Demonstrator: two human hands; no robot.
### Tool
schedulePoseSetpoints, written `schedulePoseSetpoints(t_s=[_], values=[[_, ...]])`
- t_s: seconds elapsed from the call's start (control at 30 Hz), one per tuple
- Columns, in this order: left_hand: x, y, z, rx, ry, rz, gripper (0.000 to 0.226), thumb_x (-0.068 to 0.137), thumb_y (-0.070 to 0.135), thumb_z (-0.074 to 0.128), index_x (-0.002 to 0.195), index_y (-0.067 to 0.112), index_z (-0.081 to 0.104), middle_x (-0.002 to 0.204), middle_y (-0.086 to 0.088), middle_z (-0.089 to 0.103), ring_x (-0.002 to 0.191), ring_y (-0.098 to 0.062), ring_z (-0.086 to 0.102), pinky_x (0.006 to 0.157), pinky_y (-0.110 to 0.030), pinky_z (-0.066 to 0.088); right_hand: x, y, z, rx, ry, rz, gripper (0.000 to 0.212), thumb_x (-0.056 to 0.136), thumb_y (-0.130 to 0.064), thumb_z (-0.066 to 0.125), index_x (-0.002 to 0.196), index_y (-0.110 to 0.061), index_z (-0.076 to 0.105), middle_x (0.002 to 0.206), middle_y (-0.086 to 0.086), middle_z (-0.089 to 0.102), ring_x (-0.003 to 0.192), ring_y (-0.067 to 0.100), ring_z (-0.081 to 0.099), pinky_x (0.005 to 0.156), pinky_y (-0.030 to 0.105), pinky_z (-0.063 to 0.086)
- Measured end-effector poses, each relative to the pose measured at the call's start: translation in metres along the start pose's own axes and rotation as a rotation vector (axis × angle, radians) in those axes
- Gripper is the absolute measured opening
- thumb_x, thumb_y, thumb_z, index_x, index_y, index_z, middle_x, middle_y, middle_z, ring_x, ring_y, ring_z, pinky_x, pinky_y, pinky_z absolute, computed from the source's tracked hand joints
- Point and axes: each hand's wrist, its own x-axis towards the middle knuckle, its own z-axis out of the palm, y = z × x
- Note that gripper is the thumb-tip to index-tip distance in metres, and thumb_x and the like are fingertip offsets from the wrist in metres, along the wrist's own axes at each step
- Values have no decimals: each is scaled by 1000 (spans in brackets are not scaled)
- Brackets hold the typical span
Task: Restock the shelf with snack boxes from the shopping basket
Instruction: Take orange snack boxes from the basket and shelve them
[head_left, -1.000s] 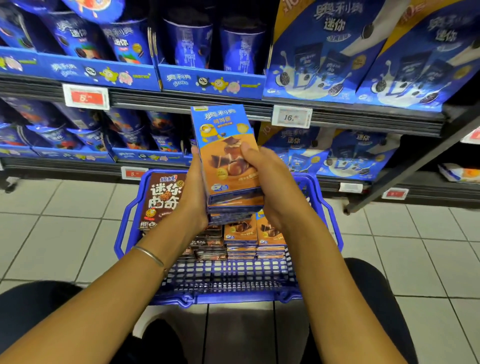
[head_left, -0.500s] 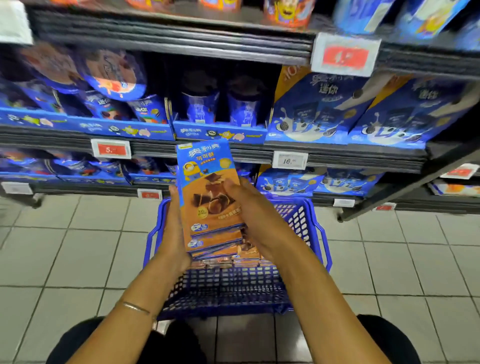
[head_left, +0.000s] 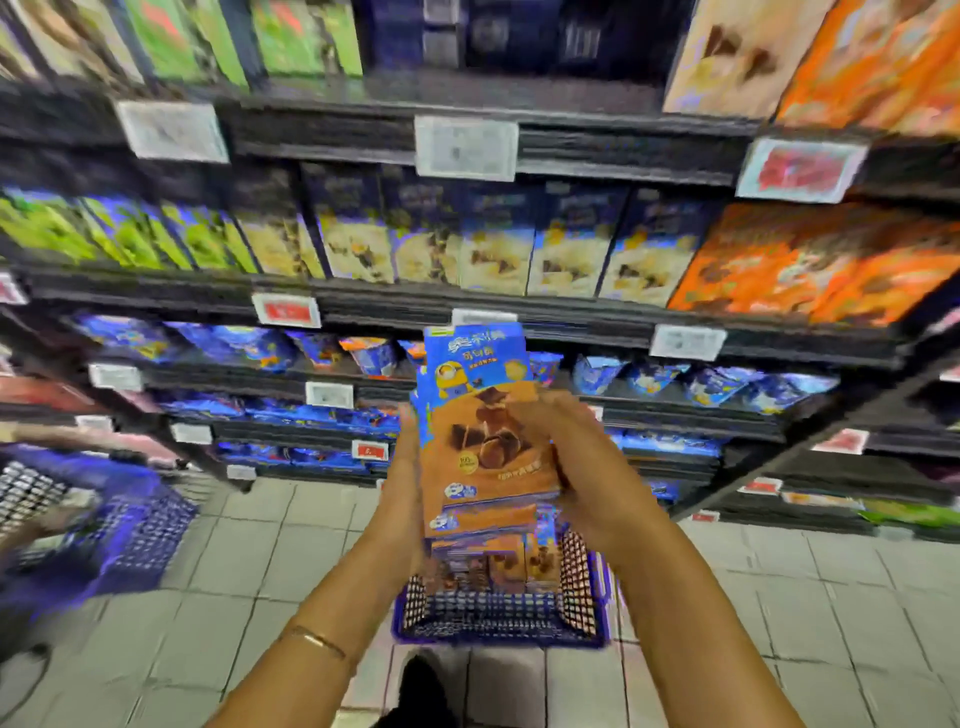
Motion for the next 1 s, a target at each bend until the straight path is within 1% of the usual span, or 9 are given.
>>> schedulePoseSetpoints(t_s=[0.17,0.27,0.4,0.47,0.57,0.63,0.73,0.87,1.0], values=[[-63,57,51,-87,7,12,77,104,73,32,123,15,78,117,-19,77,102,-37,76,83,-47,62,-59,-66,14,-22,-54,-17,18,87,-27,70,93,-20,55,75,5,70,58,16,66,54,25,51],[-86,75,65,-106,-33,-13,54,108,63,39,131,23,68,93,-15,75,81,-33,74,71,-42,61,-82,-87,16,-160,-76,-87,26,87,-38,73,92,-20,54,85,3,70,78,18,67,70,33,52],[-108,91,72,-51,44,13,71,111,53,39,68,15,82,65,-10,74,52,-27,72,47,-35,59,-101,-114,25,-297,-87,-156,39,82,-52,75,91,-21,55,97,-3,77,96,17,72,91,44,56],[-120,104,78,-61,32,35,71,109,53,41,67,13,83,66,-11,76,53,-29,73,46,-35,59,-106,-126,33,-334,-115,-204,43,83,-55,74,97,-19,55,100,0,78,102,23,72,99,51,53],[-133,133,84,-54,88,62,62,107,53,44,93,6,82,65,-9,77,62,-34,73,51,-37,59,-113,-145,49,-346,-134,-296,58,67,-68,74,94,-21,55,76,-10,74,76,14,70,77,39,54],[-136,153,84,-47,73,69,66,107,51,45,80,4,83,63,-11,76,52,-29,74,40,-32,56,-115,-157,63,-353,-126,-337,65,55,-73,71,93,-23,56,66,-15,67,62,3,61,66,30,46],[-137,186,81,-17,89,59,74,107,50,46,66,-1,79,53,-14,70,37,-26,67,26,-30,45,-104,-174,85,-340,-100,-405,67,56,-70,74,101,-22,59,72,-12,71,66,4,64,70,35,47],[-120,229,75,-8,-1,65,66,101,56,49,76,5,82,60,-15,74,44,-28,71,32,-33,51,-90,-201,112,-294,-87,-509,67,59,-63,77,109,-21,63,89,2,78,74,11,70,63,31,46],[-108,262,72,-13,-136,15,67,79,65,60,63,4,82,66,-19,75,49,-33,73,36,-40,55,-79,-232,125,-245,-29,-636,49,68,-50,80,107,-22,69,101,11,75,77,18,72,58,25,51]])
